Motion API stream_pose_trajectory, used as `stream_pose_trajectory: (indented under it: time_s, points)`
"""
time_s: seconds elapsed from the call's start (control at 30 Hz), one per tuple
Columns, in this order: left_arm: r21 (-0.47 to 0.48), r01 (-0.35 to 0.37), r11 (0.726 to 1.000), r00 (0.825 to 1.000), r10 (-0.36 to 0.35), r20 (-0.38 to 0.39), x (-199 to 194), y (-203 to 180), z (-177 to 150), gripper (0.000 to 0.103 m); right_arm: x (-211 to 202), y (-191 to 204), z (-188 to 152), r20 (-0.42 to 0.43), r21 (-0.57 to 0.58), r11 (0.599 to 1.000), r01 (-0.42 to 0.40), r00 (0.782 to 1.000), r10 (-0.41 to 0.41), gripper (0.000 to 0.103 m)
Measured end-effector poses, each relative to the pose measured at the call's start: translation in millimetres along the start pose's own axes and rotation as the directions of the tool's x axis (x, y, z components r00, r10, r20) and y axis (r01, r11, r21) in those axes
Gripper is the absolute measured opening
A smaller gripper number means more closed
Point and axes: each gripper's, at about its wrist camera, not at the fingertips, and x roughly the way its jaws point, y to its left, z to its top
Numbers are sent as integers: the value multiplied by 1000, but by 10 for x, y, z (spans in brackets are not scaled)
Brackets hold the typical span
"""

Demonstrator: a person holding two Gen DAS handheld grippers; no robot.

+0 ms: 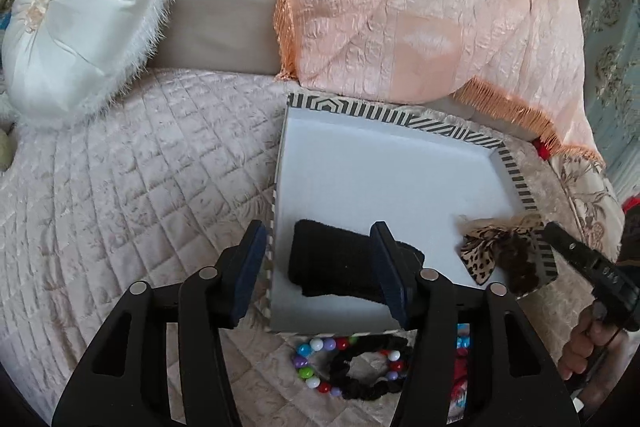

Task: Organize jewelry

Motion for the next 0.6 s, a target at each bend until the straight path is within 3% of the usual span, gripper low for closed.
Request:
stream_pose_trajectory:
  time_s: [0.13, 0.27, 0.4, 0.5, 0.6]
  points:
    - [24, 11, 1000, 1000, -11, 2, -135, 52, -54, 55, -241, 266, 21, 55, -65, 998, 25, 998, -22, 38]
    - [75, 8, 997, 1000, -8, -1, -270, 109, -224, 55, -397, 493, -104, 54, -139, 988, 67, 997, -60, 38]
    - [138, 61, 989, 997, -53, -60, -309, 90, -427, 55, -494, 546, -358, -18, -177, 971, 159, 986, -165, 38]
    - [207, 91, 974, 991, -69, -112, -267, -32, -538, 54, -529, 458, -636, -113, -162, 963, 216, 965, -235, 38]
    - [246, 123, 961, 985, -88, -149, -186, -165, -593, 51, -533, 359, -847, -166, -143, 965, 218, 956, -240, 38]
